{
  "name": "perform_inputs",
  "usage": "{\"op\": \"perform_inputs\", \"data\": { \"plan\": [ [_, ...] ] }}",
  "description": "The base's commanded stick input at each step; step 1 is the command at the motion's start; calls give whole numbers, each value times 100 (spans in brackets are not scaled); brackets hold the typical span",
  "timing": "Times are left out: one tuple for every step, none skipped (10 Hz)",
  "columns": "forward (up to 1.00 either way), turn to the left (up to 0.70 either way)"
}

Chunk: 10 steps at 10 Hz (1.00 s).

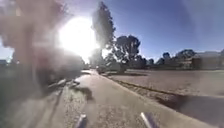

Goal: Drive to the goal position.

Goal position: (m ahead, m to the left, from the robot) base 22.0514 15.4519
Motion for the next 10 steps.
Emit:
{"op": "perform_inputs", "data": {
  "plan": [
    [93,37],
    [93,37],
    [93,37],
    [93,37],
    [93,36],
    [93,34],
    [93,31],
    [93,0],
    [93,0],
    [93,0]
  ]
}}
